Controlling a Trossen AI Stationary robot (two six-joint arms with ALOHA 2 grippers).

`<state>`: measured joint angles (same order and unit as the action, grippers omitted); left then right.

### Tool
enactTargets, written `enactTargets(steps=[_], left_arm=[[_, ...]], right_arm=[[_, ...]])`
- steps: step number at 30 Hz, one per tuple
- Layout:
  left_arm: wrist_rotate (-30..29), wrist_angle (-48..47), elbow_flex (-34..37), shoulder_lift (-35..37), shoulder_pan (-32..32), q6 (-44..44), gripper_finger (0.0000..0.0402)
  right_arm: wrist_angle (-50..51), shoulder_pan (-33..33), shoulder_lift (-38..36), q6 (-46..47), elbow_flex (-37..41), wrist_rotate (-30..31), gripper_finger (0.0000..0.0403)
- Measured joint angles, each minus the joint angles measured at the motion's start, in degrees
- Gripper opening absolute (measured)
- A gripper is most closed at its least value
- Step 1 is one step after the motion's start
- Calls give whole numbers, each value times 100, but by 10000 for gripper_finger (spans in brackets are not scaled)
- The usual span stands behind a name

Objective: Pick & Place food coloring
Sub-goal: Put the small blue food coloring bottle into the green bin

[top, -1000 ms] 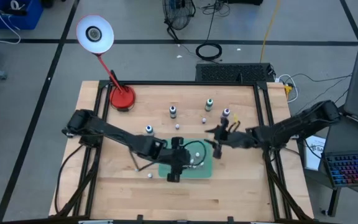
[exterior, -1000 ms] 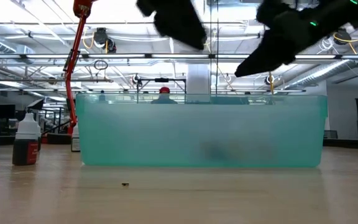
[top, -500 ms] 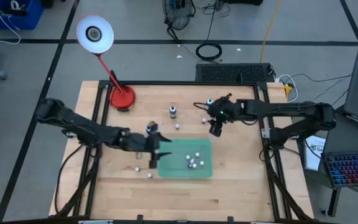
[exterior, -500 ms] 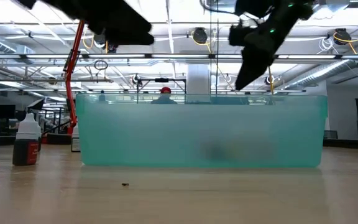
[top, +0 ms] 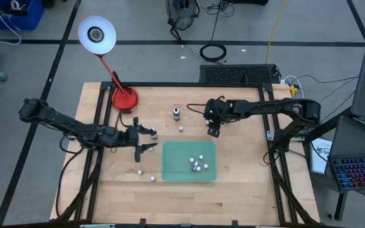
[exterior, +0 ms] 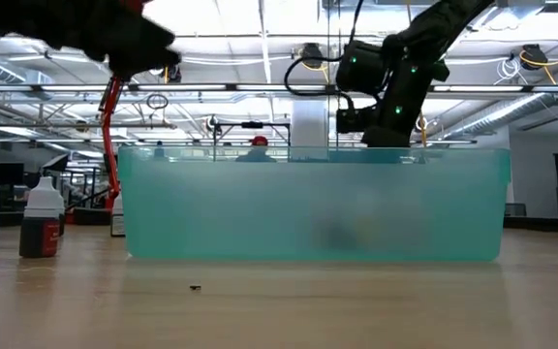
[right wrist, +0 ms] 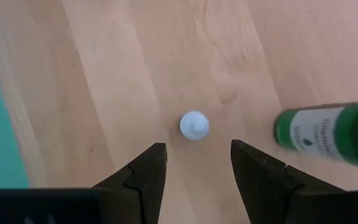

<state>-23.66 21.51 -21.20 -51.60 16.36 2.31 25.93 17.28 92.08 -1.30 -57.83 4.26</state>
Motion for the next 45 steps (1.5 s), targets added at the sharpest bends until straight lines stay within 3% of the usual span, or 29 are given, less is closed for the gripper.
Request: enactTargets(steps=[5,9,24,31,36,40,45], left_arm=[[-449,325,623,506,0,175,237],[-487,593,893,684,1,216,237],[-384,361,957,702,111,341,237],[-788,211,957,714,114,428,237],[-985,-428,957,872,180,464,237],[-1435,-1097,954,1359,284,729,237],[-1541,-1651,952,1929,476,841,237]], right_arm=[[-226,2,244,-98,1,-7,167],[-307,2,432,-120,3,-5,167],[-492,180,445,-228,3,-15,167],[-532,190,445,-137,3,-162,167],[-566,190,445,-133,5,-162,167],[-566,188,445,-92,5,-180,167],[-577,186,445,-88,7,-307,166]])
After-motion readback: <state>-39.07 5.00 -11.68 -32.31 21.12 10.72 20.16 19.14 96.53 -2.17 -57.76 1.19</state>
